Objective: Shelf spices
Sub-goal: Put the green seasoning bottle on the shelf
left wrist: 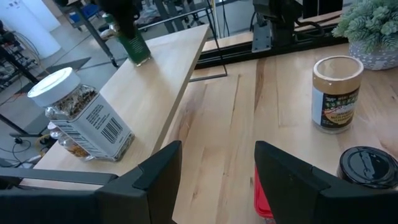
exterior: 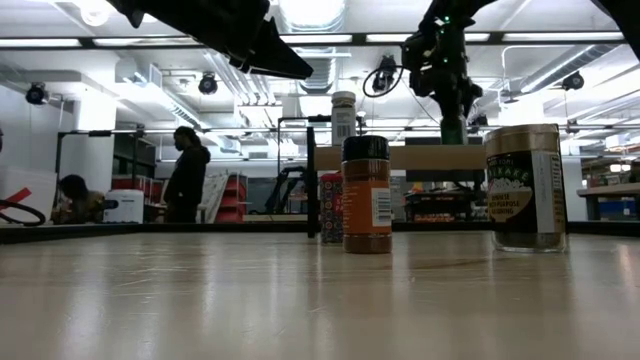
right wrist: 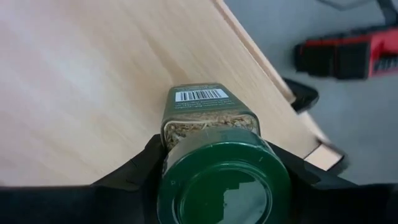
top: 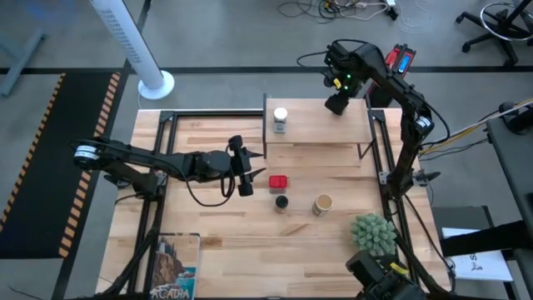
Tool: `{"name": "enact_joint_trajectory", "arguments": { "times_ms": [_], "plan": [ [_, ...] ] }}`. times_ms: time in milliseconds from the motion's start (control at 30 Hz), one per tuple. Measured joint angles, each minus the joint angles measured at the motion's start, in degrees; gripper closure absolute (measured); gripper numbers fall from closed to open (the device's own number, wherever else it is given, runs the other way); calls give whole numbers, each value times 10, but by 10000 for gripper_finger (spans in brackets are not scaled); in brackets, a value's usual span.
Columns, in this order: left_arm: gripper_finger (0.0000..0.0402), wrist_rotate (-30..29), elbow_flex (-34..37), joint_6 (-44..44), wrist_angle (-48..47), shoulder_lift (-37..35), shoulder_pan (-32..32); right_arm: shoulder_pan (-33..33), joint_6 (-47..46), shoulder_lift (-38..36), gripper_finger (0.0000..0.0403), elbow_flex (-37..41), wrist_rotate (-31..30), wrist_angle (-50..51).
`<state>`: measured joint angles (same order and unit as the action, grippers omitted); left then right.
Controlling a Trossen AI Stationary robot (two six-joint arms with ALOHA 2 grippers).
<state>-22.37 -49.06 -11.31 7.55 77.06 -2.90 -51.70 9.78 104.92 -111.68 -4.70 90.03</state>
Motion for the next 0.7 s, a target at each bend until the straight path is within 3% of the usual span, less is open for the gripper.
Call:
{"name": "enact_joint_trajectory", "arguments": {
  "times_ms": [267,700],
  "plan": [
    [209,0,0,2,4,0,0,-1,-185,-1,220,0,1,1],
    [209,0,0,-4,13,0,0,-28,-372,-2,221,1,27,-3]
  ]
}}
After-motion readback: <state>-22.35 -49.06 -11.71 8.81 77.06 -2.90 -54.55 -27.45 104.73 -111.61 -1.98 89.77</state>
